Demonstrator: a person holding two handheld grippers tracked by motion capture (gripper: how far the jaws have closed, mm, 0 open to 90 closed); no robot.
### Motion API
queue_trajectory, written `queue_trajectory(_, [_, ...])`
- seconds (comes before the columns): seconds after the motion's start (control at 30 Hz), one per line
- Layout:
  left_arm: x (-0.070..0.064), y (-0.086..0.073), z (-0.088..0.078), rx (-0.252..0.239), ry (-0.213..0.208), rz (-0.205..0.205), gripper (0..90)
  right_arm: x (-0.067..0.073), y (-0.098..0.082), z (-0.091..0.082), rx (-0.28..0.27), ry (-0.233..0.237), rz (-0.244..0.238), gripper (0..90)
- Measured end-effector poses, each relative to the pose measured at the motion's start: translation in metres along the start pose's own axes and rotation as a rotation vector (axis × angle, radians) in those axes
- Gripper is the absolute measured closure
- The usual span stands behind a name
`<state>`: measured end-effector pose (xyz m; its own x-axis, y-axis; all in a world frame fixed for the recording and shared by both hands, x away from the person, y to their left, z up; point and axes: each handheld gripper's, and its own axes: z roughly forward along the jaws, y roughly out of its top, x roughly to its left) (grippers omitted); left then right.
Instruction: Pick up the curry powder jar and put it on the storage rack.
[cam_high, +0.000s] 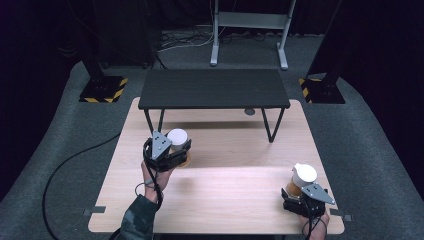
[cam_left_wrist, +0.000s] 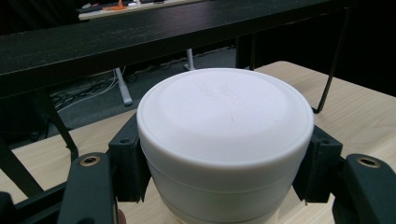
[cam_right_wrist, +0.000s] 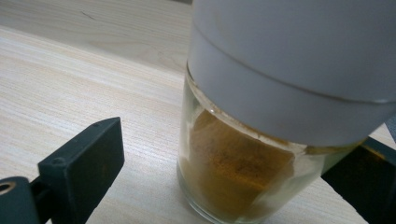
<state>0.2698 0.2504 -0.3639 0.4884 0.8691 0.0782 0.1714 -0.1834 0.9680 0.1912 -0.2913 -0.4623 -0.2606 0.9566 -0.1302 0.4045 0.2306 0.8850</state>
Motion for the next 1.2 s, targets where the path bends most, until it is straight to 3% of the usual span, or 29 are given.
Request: queue_trajectory(1.2, [0.011,0.029,0.019,-0.004,-0.038,0.019,33.7,-0.001,-0.001,-0.001,-0.006,0.001,0.005,2.1])
